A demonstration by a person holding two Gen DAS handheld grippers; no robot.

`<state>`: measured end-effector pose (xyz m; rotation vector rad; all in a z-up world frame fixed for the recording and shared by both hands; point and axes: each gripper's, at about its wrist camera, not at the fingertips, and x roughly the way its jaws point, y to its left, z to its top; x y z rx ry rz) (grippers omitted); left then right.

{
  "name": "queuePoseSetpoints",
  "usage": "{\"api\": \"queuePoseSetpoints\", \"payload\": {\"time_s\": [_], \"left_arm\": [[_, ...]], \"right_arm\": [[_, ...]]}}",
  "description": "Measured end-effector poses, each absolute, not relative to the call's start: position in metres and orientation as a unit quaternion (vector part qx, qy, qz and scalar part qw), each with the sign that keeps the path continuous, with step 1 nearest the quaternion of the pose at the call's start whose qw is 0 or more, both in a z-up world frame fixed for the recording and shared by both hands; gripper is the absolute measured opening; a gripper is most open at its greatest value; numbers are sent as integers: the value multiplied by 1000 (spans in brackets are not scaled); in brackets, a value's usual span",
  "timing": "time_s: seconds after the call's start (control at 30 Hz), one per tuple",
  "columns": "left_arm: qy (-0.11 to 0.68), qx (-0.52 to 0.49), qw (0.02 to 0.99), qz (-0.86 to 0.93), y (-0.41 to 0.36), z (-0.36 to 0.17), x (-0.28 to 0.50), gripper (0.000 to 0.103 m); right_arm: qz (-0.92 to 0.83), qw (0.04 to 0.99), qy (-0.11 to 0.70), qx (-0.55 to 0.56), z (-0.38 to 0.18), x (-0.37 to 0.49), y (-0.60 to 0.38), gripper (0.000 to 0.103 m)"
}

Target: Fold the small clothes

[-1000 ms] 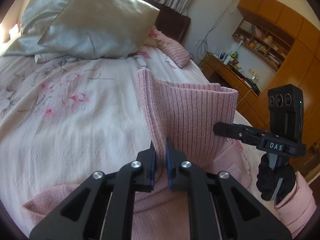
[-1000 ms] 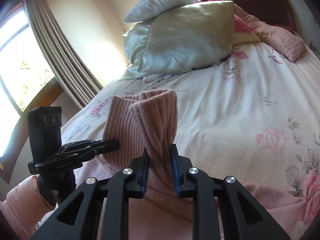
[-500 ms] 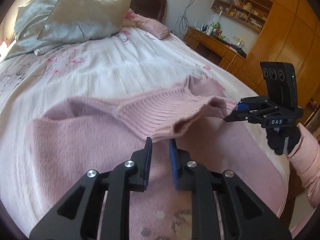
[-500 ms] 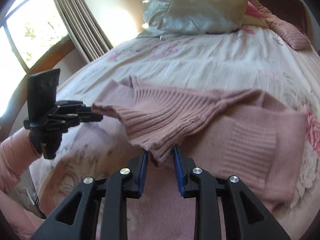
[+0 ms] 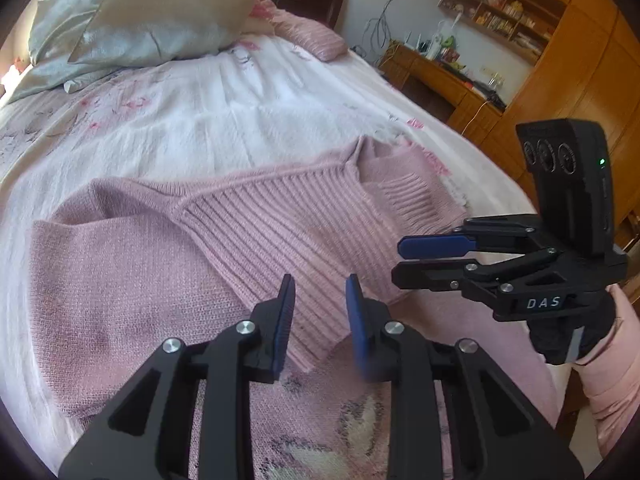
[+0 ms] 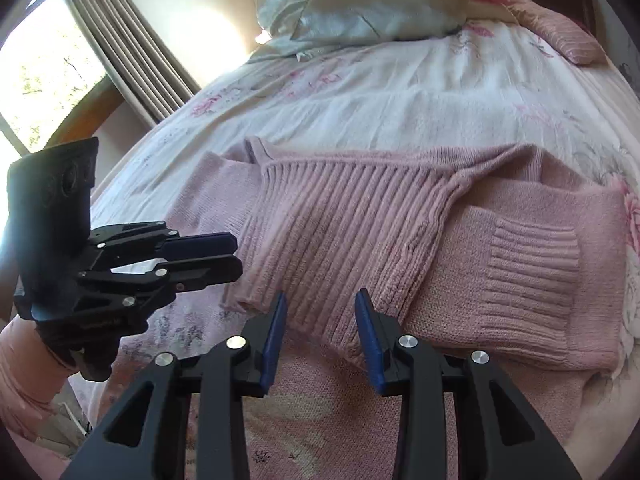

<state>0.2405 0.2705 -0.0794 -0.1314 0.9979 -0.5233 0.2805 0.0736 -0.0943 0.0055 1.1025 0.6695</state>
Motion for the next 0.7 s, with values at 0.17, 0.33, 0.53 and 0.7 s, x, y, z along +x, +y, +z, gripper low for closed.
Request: {"api": "queuePoseSetpoints", "payload": {"time_s": [0.17,0.33,0.53,0.7], "left_arm": [[496,-72,832,-238,282,-109,245,23],[501,-77,831,-227,283,-112,248,23],[487,-113,848,-175,316,-61,185,33],[469,-114,867,-122,367,-33,72,53]], "right_arm": [[298,798,524,9,-121,278,63,33],[291,803,520,12,-128,276,63,33],[321,821,465,82,-62,212,24,45],[303,836,449,87,-37,101,-31,53]]}}
